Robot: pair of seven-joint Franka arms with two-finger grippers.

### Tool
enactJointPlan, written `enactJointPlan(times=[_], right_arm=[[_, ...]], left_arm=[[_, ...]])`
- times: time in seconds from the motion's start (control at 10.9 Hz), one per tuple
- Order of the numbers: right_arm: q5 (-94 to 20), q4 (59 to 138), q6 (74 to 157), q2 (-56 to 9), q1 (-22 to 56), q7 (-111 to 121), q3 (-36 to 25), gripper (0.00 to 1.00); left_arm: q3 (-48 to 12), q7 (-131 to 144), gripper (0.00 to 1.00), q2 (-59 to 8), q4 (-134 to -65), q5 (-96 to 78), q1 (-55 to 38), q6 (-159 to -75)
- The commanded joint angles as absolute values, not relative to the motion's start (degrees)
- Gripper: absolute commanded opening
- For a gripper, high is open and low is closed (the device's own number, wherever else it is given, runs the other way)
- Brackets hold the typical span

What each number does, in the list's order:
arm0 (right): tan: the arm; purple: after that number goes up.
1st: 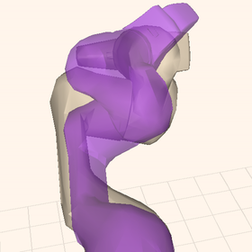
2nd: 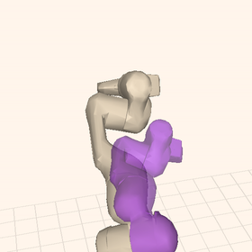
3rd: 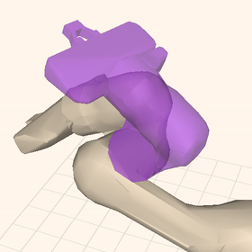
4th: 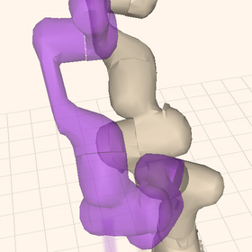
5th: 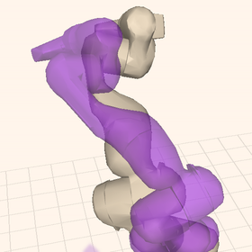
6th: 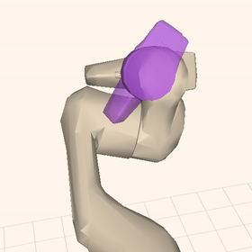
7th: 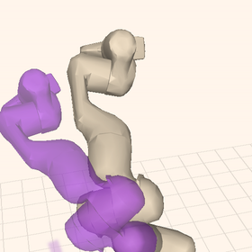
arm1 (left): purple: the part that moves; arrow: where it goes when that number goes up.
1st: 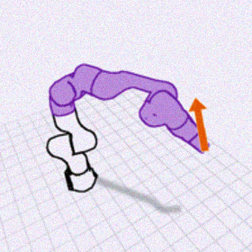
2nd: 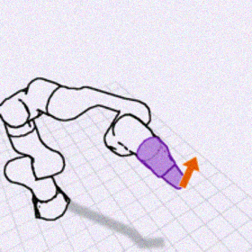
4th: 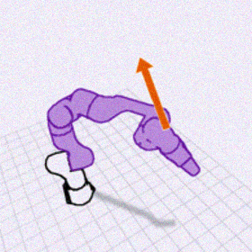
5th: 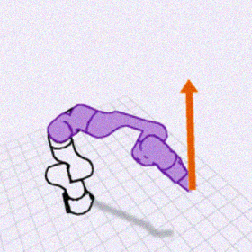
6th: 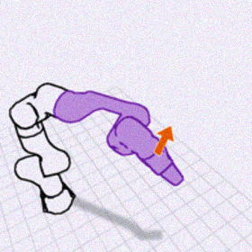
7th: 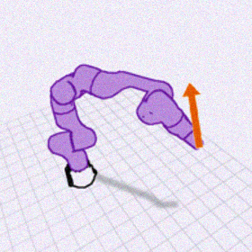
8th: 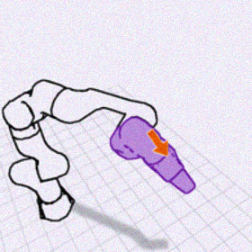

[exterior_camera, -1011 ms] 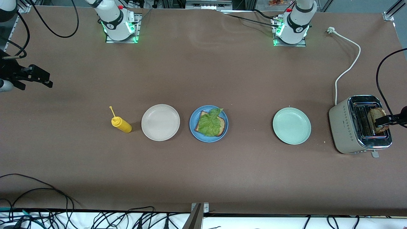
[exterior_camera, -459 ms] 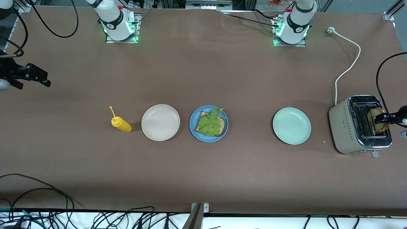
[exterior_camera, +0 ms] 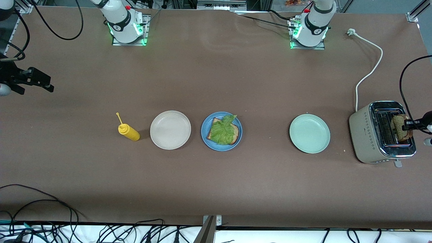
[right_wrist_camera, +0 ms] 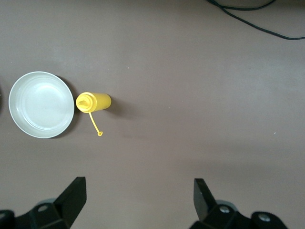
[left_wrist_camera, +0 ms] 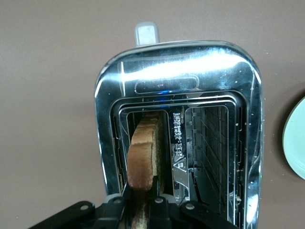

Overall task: Make sandwich in blue plate with both arms
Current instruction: 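Close the left gripper on the bread slice in the toaster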

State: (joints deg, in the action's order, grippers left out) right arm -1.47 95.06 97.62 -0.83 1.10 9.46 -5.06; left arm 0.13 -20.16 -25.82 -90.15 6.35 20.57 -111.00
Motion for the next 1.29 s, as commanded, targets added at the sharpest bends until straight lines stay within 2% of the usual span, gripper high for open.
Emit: enactJointPlan(times=[0.0,0.28,0.55,0.73,0.92,1.19], right_arm=[[-0.6,93.9,96.4,-0.9,1.1,9.8,-5.2,1.00],[-0.6,93.9,96.4,-0.9,1.1,9.8,-5.2,1.00],[-0.6,93.9,96.4,-0.9,1.1,9.8,-5.2,1.00],[-0.6,93.9,96.0,-0.9,1.1,9.8,-5.2,1.00],[-0.6,93.9,95.9,-0.9,1.1,9.8,-5.2,1.00],[-0.6,93.9,95.6,-0.9,1.1,9.8,-5.3,1.00]], left_arm=[[-0.3,-21.6,0.00,-23.7,-89.1,5.7,20.6,-107.8],[-1.1,-21.5,0.00,-20.1,-87.9,6.0,18.9,-102.6],[-2.4,-21.5,0.00,-19.2,-80.5,7.2,16.5,-92.5],[-6.7,-21.4,0.00,-18.5,-77.9,6.8,16.3,-86.4],[-12.1,-20.8,0.00,-16.3,-77.9,6.4,16.3,-85.9],[-17.0,-18.6,0.00,-16.4,-78.5,-1.0,16.2,-85.9]])
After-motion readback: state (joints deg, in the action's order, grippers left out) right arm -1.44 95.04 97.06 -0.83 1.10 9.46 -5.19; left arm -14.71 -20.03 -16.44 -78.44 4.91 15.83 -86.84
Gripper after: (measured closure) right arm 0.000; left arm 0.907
